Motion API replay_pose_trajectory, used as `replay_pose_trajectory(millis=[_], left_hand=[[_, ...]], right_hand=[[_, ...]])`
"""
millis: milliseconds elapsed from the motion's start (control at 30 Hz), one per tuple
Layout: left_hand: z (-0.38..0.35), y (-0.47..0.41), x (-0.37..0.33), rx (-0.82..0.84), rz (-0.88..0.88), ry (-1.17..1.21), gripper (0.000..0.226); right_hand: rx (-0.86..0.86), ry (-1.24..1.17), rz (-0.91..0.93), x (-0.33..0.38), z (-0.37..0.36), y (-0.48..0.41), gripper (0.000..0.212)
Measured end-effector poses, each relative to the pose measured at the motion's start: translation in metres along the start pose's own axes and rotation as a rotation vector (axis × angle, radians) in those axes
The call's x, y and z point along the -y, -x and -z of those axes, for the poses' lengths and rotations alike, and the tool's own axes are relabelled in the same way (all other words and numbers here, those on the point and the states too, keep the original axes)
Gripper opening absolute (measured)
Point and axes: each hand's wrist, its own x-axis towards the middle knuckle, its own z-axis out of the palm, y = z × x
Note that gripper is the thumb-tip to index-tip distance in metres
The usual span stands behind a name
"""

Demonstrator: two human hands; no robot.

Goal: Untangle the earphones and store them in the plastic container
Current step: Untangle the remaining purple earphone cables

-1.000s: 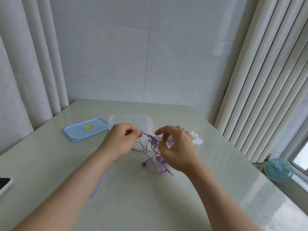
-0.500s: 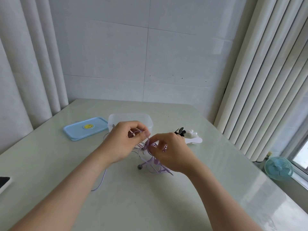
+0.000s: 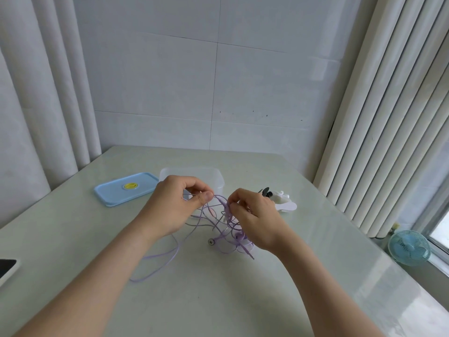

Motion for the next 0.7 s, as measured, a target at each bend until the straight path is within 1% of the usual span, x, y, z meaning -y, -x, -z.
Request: replay_pose_trajectory(millis=[100, 167, 233, 367, 467, 533, 600, 633, 700], left_hand=[[0.0002, 0.0008, -0.0025, 0.025, 0.029, 0.024, 0.006], [-0.0013, 0.0015, -0.0029, 0.053, 0.049, 0.008, 0.008], [-0.0034, 0.0018, -0.0013, 0.065, 0.08, -0.012, 0.01], [-0.0034, 0.0031, -0.0047, 0.091, 0.118, 0.089, 0.012], [-0.0003, 0.0054, -0.0095, 0.104, 0.146, 0.139, 0.017], [0.001, 0.0059, -0.0066, 0.071, 0.166, 0.142, 0.015], [0.0014, 0.0041, -0.0025, -0.019, 0.163, 0.109, 0.012], [0.0011, 0.0028, -0.001, -0.062, 0.157, 0.091, 0.013], [0.0012, 0.0019, -0.0005, -0.088, 0.151, 0.077, 0.019]], right_hand=[[0.058, -0.041, -0.013, 0.0, -0.0017, -0.0002, 0.022], [0.062, -0.059, -0.009, -0.0002, -0.0031, -0.0002, 0.027], [0.041, -0.066, 0.017, -0.0008, -0.0032, 0.0009, 0.029], [-0.008, -0.073, 0.08, -0.0014, -0.0032, 0.0017, 0.011], [-0.119, -0.024, 0.13, -0.0016, -0.0042, 0.0004, 0.014], [-0.192, -0.028, 0.137, -0.002, -0.005, -0.0003, 0.013], [-0.261, -0.049, 0.137, -0.0033, -0.005, -0.0016, 0.01], [-0.283, -0.061, 0.136, -0.0038, -0.0045, -0.0027, 0.009], [-0.31, -0.093, 0.142, -0.0054, -0.0045, -0.0038, 0.009]])
